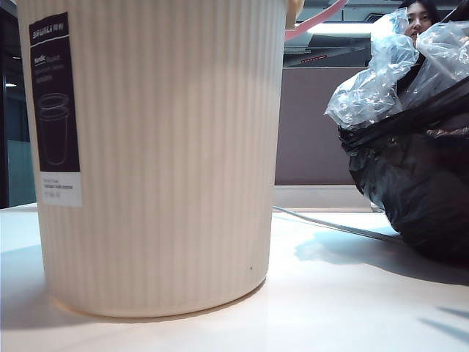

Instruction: Open the ring lid of the trash can, pull out the black garbage bag inside, and place it on the table.

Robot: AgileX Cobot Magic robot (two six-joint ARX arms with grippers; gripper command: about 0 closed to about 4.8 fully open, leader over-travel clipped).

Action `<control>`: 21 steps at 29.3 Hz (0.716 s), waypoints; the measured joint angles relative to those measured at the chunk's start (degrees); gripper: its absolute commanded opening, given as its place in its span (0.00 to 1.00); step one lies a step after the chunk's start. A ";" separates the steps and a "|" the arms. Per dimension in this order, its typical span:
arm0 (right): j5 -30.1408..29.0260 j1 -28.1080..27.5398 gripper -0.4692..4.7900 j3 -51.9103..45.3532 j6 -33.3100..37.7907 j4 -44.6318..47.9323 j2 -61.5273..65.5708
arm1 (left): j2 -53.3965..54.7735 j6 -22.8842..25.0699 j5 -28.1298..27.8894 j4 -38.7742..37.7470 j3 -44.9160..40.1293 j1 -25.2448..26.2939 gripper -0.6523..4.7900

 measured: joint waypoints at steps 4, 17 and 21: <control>-0.07 0.00 0.28 -0.44 -0.07 1.57 0.00 | -0.04 0.24 -0.74 1.90 -1.18 0.00 0.22; -0.31 0.00 0.08 -9.51 0.33 16.35 0.00 | -0.02 4.66 -10.14 3.32 -4.42 0.00 0.21; 0.48 0.00 0.08 -11.45 0.44 20.50 -0.02 | -0.04 4.87 -10.40 6.08 -6.19 0.00 0.21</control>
